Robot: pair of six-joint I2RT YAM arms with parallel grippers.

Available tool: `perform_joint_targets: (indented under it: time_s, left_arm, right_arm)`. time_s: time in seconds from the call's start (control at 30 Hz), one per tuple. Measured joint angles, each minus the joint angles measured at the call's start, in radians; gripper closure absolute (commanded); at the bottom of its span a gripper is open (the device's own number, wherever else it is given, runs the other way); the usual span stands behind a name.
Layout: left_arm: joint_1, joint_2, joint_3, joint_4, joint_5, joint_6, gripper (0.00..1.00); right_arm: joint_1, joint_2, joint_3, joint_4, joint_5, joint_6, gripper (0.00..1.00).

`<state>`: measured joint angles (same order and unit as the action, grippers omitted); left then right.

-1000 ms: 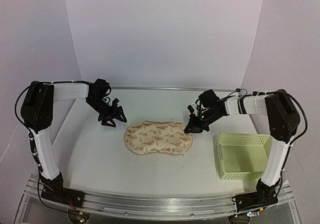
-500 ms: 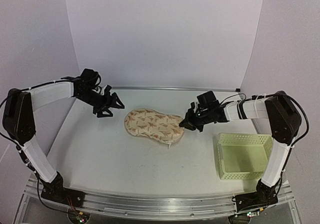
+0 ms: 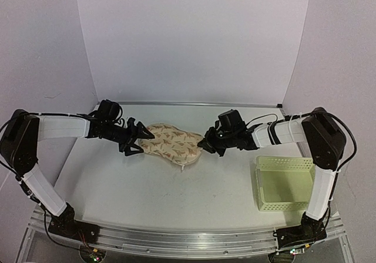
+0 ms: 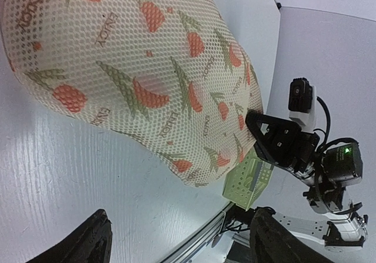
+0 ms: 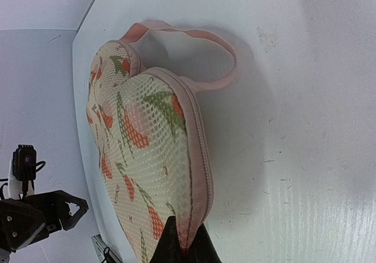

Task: Unzip the laundry bag and remove the bra
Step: Adjust the laundry bag at the center of the board, then pass from the right arm to the left

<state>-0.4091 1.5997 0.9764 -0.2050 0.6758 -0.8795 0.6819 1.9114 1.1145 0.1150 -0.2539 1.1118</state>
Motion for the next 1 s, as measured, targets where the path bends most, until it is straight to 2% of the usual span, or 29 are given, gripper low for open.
perform_joint_targets:
  time_s: [0.3,0.83,0.93,1.0]
  left_arm:
    - [-0.074,0.03,-0.103,0.268,-0.003,-0.187,0.2]
    - [-0.148,0.268,-0.15,0.623,-0.026,-0.381,0.23]
    - [-0.156,0.285,-0.15,0.678,-0.034,-0.412,0.27]
    - [-0.158,0.294,-0.15,0.711,-0.04,-0.431,0.33]
  right_arm:
    - [0.027,0.005,0.031,0.03,0.039,0.037,1.0]
    - [0.034,0.006,0.032,0.041,0.044,0.057,1.0]
    - [0.034,0.006,0.03,0.047,0.042,0.064,1.0]
    - [0.035,0.006,0.026,0.056,0.037,0.068,1.0]
